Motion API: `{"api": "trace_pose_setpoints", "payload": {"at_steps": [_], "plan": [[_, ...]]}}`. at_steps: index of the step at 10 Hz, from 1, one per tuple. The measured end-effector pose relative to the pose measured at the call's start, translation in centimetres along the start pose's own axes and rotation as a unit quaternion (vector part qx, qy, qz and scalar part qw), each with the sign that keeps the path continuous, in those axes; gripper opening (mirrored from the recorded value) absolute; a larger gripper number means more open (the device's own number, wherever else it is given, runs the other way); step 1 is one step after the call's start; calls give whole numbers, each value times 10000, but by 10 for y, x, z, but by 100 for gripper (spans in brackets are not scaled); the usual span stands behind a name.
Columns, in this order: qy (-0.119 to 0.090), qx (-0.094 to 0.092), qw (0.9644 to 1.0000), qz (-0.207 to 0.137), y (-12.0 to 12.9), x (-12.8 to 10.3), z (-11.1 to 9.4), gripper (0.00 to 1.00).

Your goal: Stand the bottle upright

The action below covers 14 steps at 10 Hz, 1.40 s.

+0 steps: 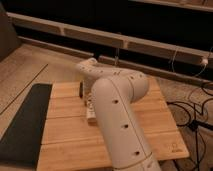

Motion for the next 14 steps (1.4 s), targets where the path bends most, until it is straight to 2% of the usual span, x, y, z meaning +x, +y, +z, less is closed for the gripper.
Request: {"api": "trace_pose_setpoints", "payload": {"at_steps": [2, 3, 4, 5, 6, 9, 11, 14], "plan": [[-34, -84, 9999, -125, 8, 1, 1, 35], [-28, -74, 9999, -150, 8, 3, 2, 26], [-50, -60, 9998, -172, 8, 4, 1, 11], [-72, -46, 9998, -155, 7, 4, 0, 4], [-138, -12, 9998, -144, 6, 2, -4, 0], [-628, 42, 9979, -180, 7, -9, -39, 0], [-934, 71, 9952, -292, 12, -10, -58, 0], [-1437, 173, 9880, -537, 18, -7, -77, 0]]}}
